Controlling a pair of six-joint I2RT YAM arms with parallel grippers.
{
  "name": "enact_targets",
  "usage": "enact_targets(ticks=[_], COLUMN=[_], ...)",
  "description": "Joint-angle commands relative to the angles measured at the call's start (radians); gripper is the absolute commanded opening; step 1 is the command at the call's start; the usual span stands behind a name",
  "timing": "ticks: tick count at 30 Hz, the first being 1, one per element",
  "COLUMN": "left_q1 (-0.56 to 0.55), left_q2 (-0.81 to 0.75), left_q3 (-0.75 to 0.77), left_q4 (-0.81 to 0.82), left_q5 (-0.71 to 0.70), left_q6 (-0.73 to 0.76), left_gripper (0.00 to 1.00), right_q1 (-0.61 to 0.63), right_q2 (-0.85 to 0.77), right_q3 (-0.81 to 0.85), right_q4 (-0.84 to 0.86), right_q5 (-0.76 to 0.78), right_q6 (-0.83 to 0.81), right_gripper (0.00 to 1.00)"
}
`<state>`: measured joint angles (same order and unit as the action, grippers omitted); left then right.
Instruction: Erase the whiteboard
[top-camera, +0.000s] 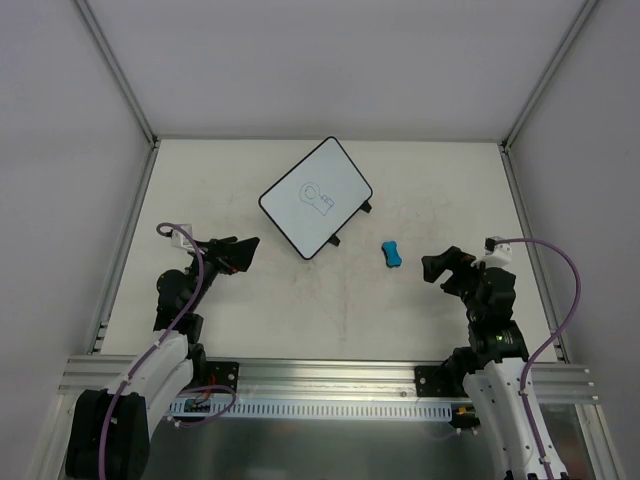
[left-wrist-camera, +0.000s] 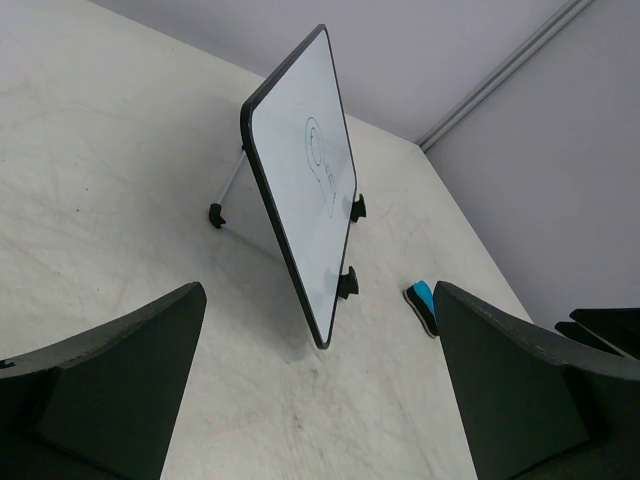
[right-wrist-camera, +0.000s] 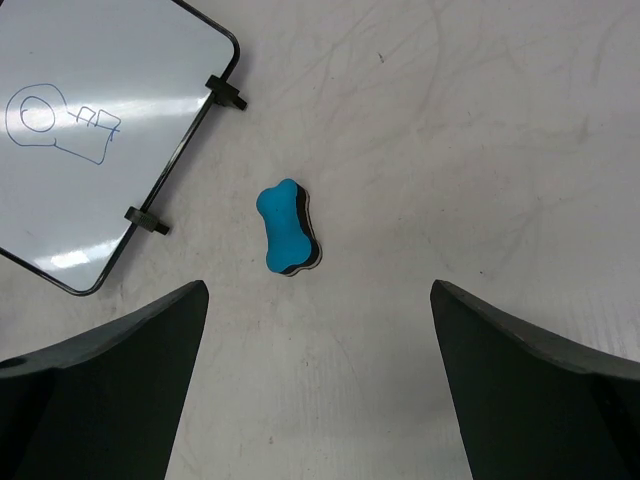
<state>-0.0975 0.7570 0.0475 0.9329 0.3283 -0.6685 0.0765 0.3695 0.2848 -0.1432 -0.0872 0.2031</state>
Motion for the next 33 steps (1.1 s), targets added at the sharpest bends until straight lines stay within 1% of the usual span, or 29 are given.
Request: enact_targets(ticks=[1,9,11,14,17,18,19,21,22,25,26,28,29,30,31,32,33], left_q1=[-0.004,-0.011,-0.011,-0.014,-0.016,-0.016,-0.016,-0.018,-0.019,-0.021,-0.021,-0.022,-0.022,-0.022,-0.021,-0.021,-0.022], left_q2=[-0.015,-0.016,-0.015,-0.015,-0.016,-0.018,-0.016,-0.018,-0.018,-0.015,-0.015,-0.016,-0.016,-0.016,-0.019,-0.021,-0.021], left_q3=[-0.041,-0.041,-0.041,-0.041,-0.041,-0.041,-0.041,-0.041,-0.041,-0.041,-0.041,-0.041,-0.041,-0.041,-0.041,-0.041,-0.041], left_q4=[0.034,0.037,0.037,0.038,0.038,0.038,0.040,0.041,0.043,0.043,0.044,0.043,0.041,0.041,0.041,0.041,0.040], left_q5=[-0.006,-0.006,-0.005,-0.006,-0.008,-0.008,-0.008,-0.008,-0.006,-0.005,-0.005,-0.006,-0.005,-0.006,-0.006,-0.011,-0.011], left_q6=[0.014,0.021,0.023,0.023,0.023,0.023,0.023,0.024,0.024,0.026,0.026,0.026,0.026,0.026,0.027,0.027,0.027], left_gripper=[0.99,0.99,0.99,0.99,0.99,0.99,0.99,0.99,0.99,0.99,0.99,0.99,0.99,0.99,0.99,0.99,0.99], right_q1=[0.003,0.003,0.003,0.006,0.029,0.054,0.068,0.115,0.132,0.178,0.187,0.219,0.230,0.245,0.250,0.253,0.262], right_q2=[-0.015,-0.003,0.012,0.068,0.155,0.182,0.242,0.305,0.372,0.495,0.582,0.672,0.754,0.788,0.821,0.847,0.888], right_q3=[0.011,0.014,0.022,0.054,0.149,0.183,0.262,0.347,0.437,0.572,0.652,0.724,0.779,0.798,0.813,0.826,0.838], right_q4=[0.039,0.028,0.016,0.004,-0.056,-0.105,-0.133,-0.214,-0.238,-0.352,-0.377,-0.449,-0.470,-0.495,-0.501,-0.507,-0.507], right_q5=[-0.009,0.007,0.015,-0.012,0.024,0.035,0.046,0.073,0.079,0.124,0.119,0.109,0.104,0.098,0.098,0.057,0.044], right_q6=[-0.019,-0.021,-0.021,-0.039,-0.047,-0.050,-0.056,-0.079,-0.088,-0.128,-0.142,-0.188,-0.194,-0.233,-0.237,-0.240,-0.245], right_gripper=[0.99,0.99,0.99,0.99,0.99,0.99,0.99,0.99,0.99,0.99,0.98,0.96,0.94,0.93,0.91,0.87,0.86])
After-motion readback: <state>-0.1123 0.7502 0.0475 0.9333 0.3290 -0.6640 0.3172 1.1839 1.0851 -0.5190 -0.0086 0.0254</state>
